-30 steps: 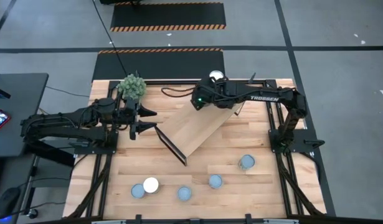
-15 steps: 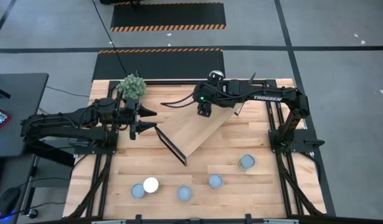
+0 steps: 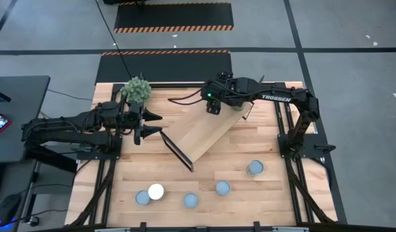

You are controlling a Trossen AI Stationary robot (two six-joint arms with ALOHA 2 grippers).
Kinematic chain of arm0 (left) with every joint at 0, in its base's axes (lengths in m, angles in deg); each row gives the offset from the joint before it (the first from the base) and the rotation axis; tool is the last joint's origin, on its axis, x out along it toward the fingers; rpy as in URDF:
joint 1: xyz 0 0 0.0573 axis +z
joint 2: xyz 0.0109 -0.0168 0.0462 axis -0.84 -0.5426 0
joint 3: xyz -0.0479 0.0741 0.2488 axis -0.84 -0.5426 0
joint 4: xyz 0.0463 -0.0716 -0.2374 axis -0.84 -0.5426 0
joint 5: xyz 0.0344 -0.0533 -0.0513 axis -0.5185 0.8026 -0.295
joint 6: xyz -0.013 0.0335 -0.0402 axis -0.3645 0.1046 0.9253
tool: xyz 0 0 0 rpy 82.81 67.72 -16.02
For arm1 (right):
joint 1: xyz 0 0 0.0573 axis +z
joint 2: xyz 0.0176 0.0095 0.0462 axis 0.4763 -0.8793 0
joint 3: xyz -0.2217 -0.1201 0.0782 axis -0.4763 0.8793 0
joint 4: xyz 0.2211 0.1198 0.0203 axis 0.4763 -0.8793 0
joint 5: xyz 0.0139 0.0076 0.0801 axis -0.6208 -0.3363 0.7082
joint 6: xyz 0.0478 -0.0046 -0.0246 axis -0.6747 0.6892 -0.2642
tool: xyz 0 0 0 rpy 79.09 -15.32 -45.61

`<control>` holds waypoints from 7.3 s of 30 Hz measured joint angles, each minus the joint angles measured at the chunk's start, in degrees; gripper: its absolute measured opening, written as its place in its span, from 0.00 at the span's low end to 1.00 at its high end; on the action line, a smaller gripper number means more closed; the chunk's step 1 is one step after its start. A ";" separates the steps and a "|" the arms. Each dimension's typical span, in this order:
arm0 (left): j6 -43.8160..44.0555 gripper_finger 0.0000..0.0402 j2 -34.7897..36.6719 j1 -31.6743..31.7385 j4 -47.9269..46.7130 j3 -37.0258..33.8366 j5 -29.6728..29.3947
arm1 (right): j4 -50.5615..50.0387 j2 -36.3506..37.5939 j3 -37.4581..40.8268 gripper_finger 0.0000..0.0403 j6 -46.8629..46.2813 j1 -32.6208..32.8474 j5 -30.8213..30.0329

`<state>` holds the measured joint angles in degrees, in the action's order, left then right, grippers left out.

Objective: Pick and place cans onto a shelf
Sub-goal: Put the big canned peas on the shelf, then put the canned carrots on the shelf

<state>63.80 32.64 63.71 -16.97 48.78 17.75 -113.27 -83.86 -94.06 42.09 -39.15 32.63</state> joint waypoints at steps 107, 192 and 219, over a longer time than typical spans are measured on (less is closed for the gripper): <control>-18.36 0.79 -46.70 -48.75 -28.87 21.70 -9.68 | -3.47 4.11 -0.02 0.93 -46.71 41.70 -1.22; 26.16 0.73 -56.43 -49.17 -15.04 21.38 -12.43 | 33.74 -17.25 6.01 0.93 -29.57 43.15 16.48; 19.26 0.73 -56.73 -46.47 -11.28 21.35 -16.76 | 41.83 -23.65 8.21 0.93 -28.63 41.13 9.68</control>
<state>83.06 -24.09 17.24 -28.24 70.14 0.99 -71.44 -107.50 -85.85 13.46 1.98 42.32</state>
